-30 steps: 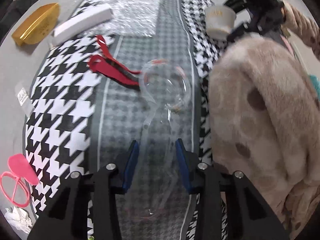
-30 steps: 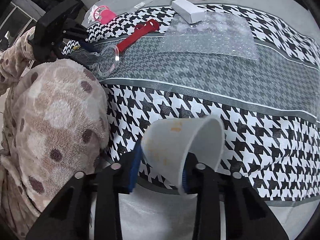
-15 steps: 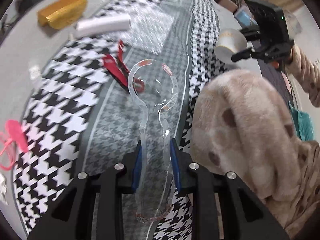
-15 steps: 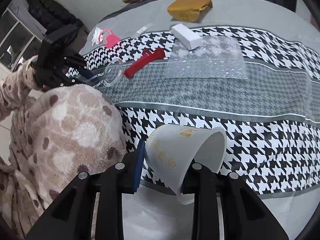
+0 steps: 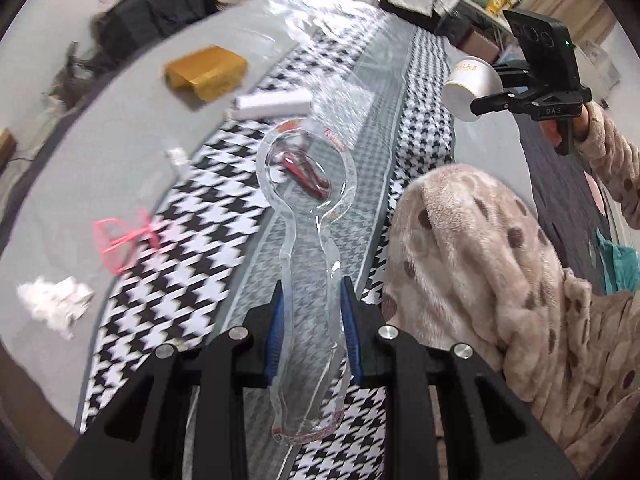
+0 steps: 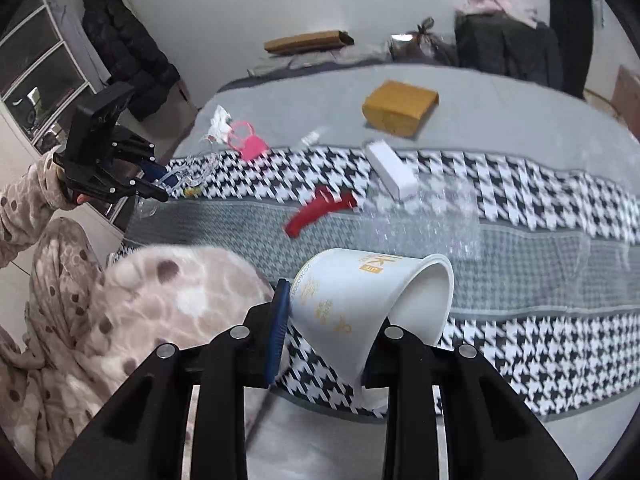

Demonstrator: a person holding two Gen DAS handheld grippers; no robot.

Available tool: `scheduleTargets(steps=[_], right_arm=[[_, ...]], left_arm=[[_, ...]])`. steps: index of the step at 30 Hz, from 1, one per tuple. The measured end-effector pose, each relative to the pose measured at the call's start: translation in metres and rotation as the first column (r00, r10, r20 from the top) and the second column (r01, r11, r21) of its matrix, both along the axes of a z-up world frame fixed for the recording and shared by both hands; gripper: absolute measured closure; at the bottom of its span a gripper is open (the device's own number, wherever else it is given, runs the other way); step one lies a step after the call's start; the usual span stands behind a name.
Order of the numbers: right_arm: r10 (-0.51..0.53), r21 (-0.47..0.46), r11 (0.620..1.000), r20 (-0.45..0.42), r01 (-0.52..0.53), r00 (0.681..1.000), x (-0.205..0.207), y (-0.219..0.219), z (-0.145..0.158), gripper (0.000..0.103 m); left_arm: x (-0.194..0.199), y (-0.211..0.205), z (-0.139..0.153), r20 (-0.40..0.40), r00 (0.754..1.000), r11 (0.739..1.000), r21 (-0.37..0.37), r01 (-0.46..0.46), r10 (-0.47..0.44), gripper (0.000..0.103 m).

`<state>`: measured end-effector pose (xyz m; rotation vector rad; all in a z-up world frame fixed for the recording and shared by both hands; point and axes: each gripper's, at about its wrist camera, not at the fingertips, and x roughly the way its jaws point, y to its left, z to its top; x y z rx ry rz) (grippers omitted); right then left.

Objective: Collect trash
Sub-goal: 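Lift the cup and clear tray and carry both toward the pink-lined bin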

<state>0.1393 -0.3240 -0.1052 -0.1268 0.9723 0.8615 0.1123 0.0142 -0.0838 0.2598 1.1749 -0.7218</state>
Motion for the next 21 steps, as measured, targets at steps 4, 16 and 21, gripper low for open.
scheduleTargets(steps=[4,16,21], right_arm=[[0.062,0.000,0.998,0.063,-0.062,0.996,-0.004,0.032,0.030,0.077],[0.305,0.010,0.951,0.160,-0.310,0.939,-0.024,0.188,0.086,0.077],[0.403,0.012,0.912,0.169,-0.410,0.900,-0.041,0.263,0.092,0.077]], left_arm=[[-0.016,0.027,0.020,0.053,0.997,0.998,-0.003,-0.063,0.063,0.077],[-0.076,0.150,0.052,0.139,0.959,0.967,0.022,-0.253,0.248,0.077],[-0.110,0.211,0.052,0.144,0.928,0.936,0.031,-0.352,0.344,0.077]])
